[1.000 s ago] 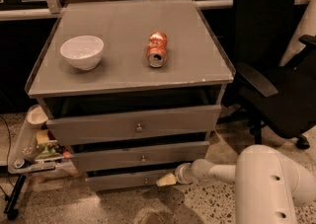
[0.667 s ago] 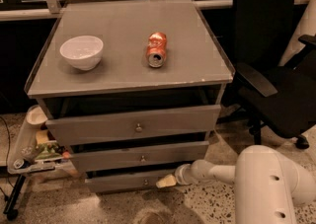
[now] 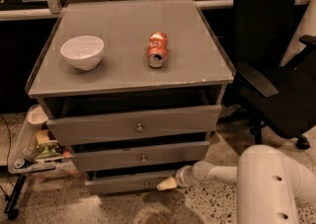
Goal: Open bottom drawer
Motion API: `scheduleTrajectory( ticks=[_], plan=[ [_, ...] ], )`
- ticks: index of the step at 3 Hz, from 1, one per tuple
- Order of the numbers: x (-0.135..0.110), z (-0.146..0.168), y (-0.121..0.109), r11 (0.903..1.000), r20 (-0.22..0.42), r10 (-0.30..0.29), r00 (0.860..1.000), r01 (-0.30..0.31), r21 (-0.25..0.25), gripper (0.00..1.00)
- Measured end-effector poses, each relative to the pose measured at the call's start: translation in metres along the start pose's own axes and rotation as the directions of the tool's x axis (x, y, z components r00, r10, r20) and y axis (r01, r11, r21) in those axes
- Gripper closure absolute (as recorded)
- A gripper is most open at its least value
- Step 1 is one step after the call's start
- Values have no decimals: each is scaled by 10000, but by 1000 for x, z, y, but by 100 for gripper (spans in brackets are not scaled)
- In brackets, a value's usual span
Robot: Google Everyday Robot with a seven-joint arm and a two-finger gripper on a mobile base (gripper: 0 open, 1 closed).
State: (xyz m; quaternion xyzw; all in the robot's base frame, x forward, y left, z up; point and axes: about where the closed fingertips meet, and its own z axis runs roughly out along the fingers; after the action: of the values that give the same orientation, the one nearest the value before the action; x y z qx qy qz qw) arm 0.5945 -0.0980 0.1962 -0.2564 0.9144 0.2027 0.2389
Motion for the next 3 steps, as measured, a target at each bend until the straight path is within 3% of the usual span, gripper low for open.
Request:
scheduleTrajectory(
  ticks=[3],
  plan=[
    [26, -12, 14, 9990, -532, 221, 9983, -241, -367, 0]
  ],
)
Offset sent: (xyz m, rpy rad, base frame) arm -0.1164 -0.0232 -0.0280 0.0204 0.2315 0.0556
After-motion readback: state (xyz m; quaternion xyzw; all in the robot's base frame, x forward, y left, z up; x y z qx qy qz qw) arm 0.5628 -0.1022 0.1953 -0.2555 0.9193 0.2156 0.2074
